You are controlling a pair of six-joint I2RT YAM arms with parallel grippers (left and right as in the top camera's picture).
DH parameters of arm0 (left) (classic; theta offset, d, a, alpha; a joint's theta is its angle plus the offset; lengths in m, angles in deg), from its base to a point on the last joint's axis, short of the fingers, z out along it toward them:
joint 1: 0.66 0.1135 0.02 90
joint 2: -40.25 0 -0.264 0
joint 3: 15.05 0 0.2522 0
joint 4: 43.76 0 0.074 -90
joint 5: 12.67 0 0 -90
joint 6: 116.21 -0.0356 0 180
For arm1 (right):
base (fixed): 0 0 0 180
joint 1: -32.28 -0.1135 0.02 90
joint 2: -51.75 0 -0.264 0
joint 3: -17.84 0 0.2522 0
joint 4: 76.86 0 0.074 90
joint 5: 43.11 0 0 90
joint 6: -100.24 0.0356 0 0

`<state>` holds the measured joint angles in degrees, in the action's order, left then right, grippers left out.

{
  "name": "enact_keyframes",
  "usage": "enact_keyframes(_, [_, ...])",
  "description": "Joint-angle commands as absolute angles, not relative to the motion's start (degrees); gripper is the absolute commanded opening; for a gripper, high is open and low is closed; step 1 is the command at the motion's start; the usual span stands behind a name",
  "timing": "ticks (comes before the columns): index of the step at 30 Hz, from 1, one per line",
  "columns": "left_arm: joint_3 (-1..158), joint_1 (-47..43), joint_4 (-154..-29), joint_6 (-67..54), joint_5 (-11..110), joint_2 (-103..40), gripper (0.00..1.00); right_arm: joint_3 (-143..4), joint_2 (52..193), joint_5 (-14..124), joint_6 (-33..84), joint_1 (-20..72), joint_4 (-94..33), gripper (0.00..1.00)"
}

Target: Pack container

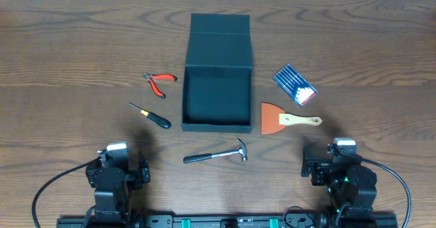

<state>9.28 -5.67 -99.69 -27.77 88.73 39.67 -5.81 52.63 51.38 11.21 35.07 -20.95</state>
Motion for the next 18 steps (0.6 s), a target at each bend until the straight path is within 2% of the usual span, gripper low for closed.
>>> enact_keyframes(1, [8.4,-5.43,-99.82,-28.34,89.61,40.09,0.99,-5.2,52.09,51.42,10.8,35.2,-21.12,0.99])
enact_keyframes(18, [8.4,-5.43,-99.82,-28.34,89.61,40.09,0.98,-5.81,53.96,51.51,11.02,35.2,-22.32,0.99])
